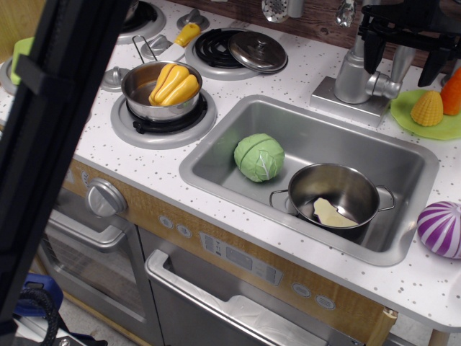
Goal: Turn lever vertical to front
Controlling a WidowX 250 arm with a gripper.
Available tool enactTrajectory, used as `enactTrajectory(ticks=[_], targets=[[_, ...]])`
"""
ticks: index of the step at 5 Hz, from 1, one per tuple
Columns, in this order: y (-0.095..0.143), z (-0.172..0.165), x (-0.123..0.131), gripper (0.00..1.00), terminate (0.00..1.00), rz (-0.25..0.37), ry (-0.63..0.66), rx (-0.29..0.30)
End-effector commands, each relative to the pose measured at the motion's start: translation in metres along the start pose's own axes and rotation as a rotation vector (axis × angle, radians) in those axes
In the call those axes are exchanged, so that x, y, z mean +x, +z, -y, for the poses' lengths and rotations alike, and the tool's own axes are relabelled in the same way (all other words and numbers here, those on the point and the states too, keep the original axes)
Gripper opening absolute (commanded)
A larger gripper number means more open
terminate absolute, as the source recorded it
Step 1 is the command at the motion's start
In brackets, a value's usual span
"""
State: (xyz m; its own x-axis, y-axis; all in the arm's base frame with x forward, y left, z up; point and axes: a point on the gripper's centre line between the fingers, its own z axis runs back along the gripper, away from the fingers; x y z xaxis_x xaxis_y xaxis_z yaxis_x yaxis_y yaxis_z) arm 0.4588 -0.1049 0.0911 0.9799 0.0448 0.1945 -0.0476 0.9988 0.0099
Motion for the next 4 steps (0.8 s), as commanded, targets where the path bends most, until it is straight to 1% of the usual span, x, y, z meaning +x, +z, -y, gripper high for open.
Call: enactTrajectory(ticks=[1, 2, 3, 4], targets=[[0.0, 0.0, 0.0, 1.0, 0.0, 0.0, 0.0, 0.0], [0.003, 0.005, 0.01, 1.0, 0.0, 0.085, -0.027, 0.029], [0.008, 0.01, 0.022, 1.0, 0.0, 0.128, -0.041, 0.06], [0.015, 0.009, 0.03, 1.0, 0.0, 0.174, -0.036, 0.053]])
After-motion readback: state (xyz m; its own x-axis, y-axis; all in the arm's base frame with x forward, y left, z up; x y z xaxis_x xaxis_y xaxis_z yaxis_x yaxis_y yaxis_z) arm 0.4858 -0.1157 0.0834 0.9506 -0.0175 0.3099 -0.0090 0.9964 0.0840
